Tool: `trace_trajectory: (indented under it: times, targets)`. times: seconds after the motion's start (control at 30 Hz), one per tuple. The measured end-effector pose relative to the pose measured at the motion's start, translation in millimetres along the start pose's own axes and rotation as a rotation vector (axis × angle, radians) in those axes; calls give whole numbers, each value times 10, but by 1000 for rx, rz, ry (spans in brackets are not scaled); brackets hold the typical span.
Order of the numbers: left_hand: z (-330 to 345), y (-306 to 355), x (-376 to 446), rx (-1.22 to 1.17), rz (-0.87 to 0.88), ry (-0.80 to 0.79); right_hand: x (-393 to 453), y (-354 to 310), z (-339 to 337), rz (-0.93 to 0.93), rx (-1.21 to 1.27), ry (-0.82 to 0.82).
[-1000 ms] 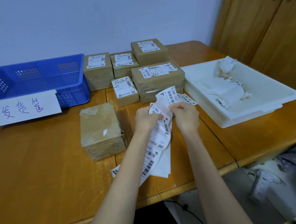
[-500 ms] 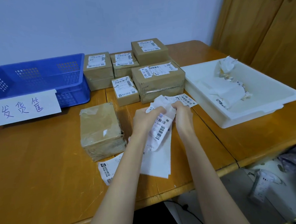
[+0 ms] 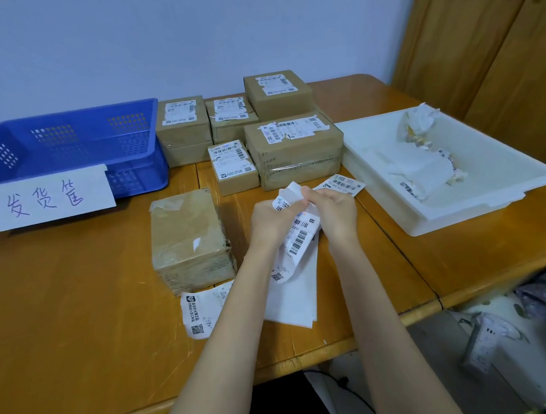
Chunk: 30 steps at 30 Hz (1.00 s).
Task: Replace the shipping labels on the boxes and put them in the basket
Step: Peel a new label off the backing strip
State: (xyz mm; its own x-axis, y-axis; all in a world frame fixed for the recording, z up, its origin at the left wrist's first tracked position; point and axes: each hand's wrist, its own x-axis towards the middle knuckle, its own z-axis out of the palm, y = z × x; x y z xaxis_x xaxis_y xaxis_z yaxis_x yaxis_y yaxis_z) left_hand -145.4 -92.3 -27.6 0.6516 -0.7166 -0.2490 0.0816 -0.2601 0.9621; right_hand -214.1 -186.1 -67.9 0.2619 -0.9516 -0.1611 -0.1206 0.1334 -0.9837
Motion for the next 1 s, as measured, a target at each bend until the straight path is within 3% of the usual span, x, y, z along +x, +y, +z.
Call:
trace_trajectory:
  times: [0.47,0.77,1.0]
  targets:
    - [14,-51,13,126,-15,-10,-45,-135,-106,-10,-61,7]
    - [10,-77,6,224,-19,7,-71,-73,-28,-38,-169,181]
    - [-27,-66,-15,240,-11,21,-67,-123,-42,2,-250,199]
